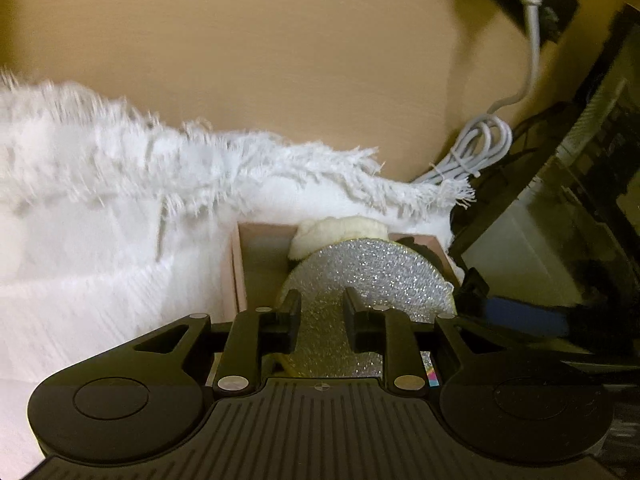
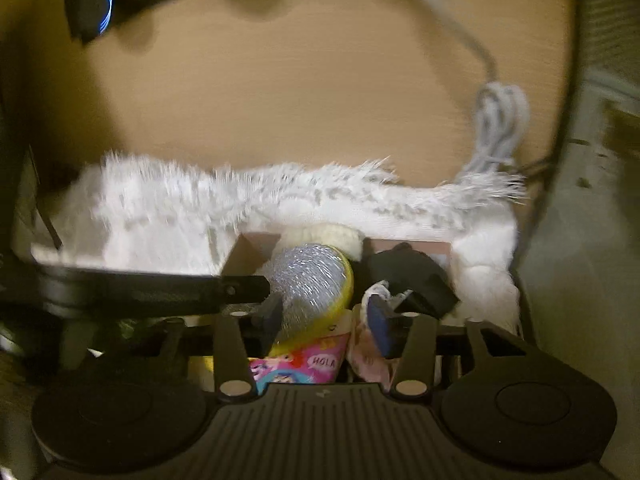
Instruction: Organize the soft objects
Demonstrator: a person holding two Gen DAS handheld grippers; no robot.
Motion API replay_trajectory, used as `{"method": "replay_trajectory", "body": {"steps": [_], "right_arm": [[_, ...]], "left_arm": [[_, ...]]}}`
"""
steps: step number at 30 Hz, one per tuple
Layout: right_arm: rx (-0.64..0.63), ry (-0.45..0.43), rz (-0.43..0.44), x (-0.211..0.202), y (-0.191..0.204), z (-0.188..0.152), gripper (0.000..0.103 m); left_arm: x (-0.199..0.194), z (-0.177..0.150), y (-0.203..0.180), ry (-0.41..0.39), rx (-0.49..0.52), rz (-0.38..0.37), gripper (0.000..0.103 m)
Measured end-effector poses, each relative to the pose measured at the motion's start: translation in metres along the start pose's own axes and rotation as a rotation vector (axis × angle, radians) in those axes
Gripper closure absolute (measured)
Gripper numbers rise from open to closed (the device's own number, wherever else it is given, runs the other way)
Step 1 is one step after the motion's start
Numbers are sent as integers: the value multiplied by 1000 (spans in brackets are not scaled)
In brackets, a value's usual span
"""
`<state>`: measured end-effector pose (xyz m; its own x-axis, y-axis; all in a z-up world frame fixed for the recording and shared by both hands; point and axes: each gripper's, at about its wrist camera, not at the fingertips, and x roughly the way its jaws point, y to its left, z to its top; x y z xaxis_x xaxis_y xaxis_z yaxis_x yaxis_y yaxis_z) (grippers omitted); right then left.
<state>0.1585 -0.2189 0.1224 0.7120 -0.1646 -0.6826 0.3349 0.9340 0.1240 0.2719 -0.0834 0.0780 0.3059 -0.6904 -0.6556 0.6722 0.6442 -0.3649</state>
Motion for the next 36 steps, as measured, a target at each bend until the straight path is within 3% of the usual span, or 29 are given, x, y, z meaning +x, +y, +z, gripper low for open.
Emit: {"method": "replay_trajectory", "body": {"steps": [3, 7, 11, 13, 16, 20, 23, 28, 32, 35, 36], "right_arm": [[-3, -37, -30, -32, 9, -5, 44], [-99, -67, -82, -66, 24, -21, 41], [-130, -88, -13, -84, 19, -44, 36], [-156, -84, 44, -86, 15, -57, 36], [-216, -63, 142, -84, 11, -79, 35], [-327, 4, 220, -73, 12, -116, 35], [-389, 62, 258, -61, 16, -140, 35], [-357, 154, 305, -37, 10, -161, 35], [-409, 136, 268, -29, 12, -172, 23], [-446, 103, 224, -25, 13, -178, 2], [-434, 103, 201, -23, 12, -178, 0]], "left_arm": [[-24, -3, -8, -63, 12, -10, 78], [-82, -22, -19, -196, 49, 5, 78], [-136, -71, -27, -337, 79, 112, 78], [-150, -110, -37, -380, 89, 219, 78], [-152, -162, -44, -360, -9, 373, 78], [-139, -216, -53, -265, -181, 525, 78], [-129, -238, -66, -251, -193, 601, 78], [-109, -260, -82, -213, -240, 674, 78], [-103, -268, -95, -239, -233, 749, 77], [-99, -271, -100, -255, -268, 778, 77], [-99, -272, -101, -264, -278, 788, 77]]}}
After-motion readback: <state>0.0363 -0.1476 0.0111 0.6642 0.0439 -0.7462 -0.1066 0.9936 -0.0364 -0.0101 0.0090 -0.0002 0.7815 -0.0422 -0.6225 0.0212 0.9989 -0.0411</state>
